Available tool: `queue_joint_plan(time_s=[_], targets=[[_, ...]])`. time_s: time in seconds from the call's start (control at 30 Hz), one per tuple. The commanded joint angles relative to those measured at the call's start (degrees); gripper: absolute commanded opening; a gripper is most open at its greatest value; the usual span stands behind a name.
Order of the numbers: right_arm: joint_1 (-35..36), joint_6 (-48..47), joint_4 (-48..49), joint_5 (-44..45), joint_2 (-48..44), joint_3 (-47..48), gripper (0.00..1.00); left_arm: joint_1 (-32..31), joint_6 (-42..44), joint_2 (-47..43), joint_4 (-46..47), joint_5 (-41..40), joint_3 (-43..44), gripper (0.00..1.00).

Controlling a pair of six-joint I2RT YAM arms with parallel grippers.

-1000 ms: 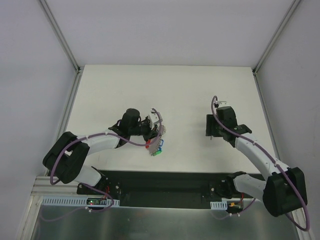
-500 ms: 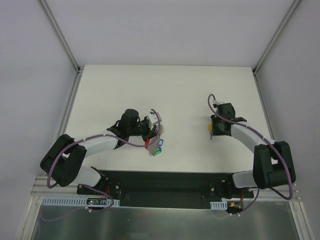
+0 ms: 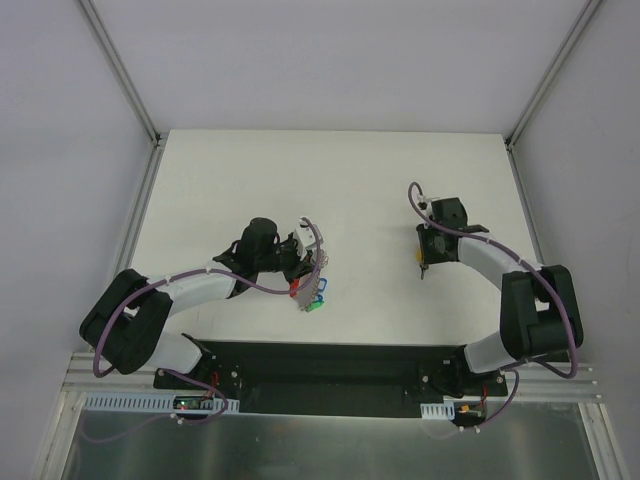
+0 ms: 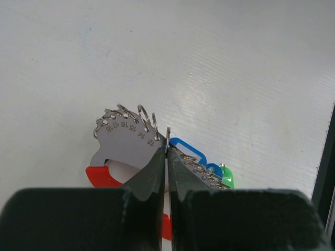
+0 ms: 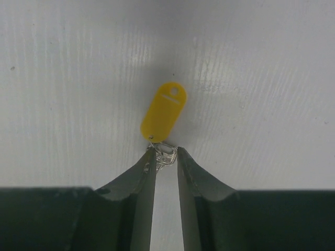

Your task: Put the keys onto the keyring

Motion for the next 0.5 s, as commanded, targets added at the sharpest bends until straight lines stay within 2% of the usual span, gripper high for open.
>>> queue_joint_plan(time_s=[0.0, 0.07, 0.27, 0.47], targets=[[-0.5, -1.8, -0.9, -3.2, 1.5, 2.6, 0.22, 0.0, 1.6, -1.8, 0.7, 0.1, 0.0, 0.0], [-0.6, -2.2, -1.4, -3.4, 1.8, 2.7, 0.16, -0.1, 1.7, -1.9, 0.6, 0.0, 0.0, 0.0], [-0.5, -2.5, -1.7, -4.5, 2.9, 3.3, 0.11, 0.0, 1.6, -1.9, 0.3, 0.1, 0.2, 0.0], [-0.5, -2.5, -2.8, -4.2, 4.0, 3.5, 0.12, 0.0, 1.7, -2.1, 0.0, 0.2, 0.3, 0.0]])
